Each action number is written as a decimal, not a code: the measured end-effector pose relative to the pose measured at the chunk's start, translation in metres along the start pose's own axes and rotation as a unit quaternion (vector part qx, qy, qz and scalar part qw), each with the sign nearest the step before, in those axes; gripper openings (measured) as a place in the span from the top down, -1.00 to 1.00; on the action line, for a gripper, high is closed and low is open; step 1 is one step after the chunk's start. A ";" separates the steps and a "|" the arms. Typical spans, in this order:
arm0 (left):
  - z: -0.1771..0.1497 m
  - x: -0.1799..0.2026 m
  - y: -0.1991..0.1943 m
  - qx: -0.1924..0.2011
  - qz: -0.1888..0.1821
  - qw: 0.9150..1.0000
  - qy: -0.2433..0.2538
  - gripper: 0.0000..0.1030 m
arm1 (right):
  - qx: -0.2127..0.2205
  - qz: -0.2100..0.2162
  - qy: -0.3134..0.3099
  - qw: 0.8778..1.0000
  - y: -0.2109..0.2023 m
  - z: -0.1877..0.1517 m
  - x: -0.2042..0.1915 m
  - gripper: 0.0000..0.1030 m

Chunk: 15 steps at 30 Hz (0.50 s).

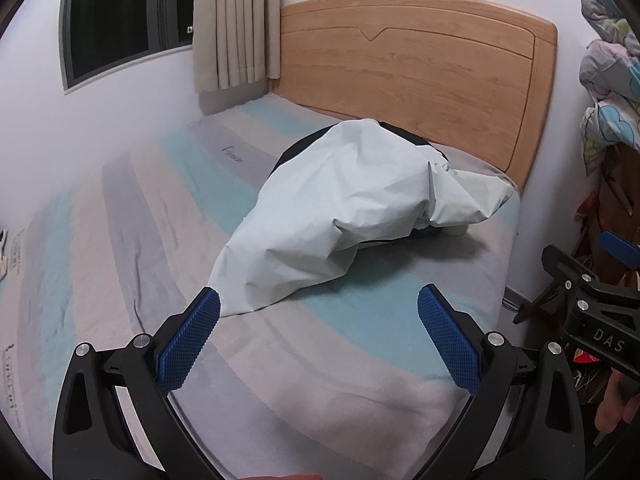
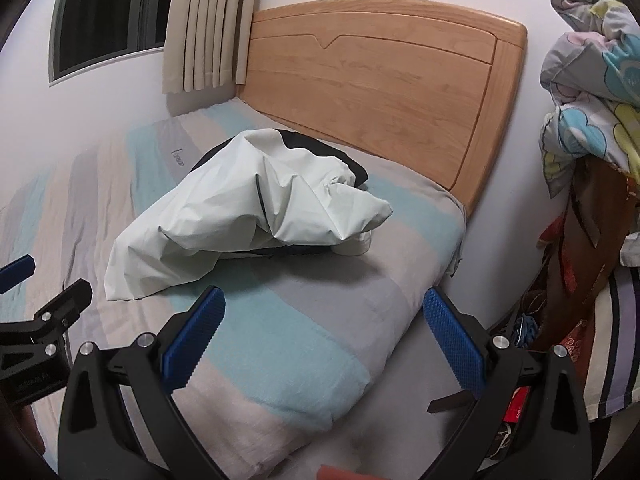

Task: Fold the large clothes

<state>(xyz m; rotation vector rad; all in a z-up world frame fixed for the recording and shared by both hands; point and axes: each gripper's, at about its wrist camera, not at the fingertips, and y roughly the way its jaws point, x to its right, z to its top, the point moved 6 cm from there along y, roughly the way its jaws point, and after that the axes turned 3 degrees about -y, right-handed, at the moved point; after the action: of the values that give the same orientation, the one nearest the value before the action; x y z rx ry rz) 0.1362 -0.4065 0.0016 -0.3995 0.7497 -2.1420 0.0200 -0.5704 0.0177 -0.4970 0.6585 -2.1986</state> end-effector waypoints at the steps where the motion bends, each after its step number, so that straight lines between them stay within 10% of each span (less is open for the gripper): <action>1: 0.000 -0.001 0.000 -0.002 0.001 1.000 -0.002 -0.88 | 0.000 -0.002 -0.001 1.000 -0.001 0.001 0.000 -0.86; 15: -0.003 -0.003 -0.003 -0.011 -0.003 1.000 -0.011 -0.88 | -0.009 0.005 0.009 1.000 -0.009 0.002 0.001 -0.86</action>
<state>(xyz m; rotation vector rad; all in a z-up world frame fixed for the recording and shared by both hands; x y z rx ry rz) 0.1344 -0.4017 0.0012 -0.4371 0.7621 -2.1325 0.0152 -0.5669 0.0245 -0.4842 0.6900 -2.1919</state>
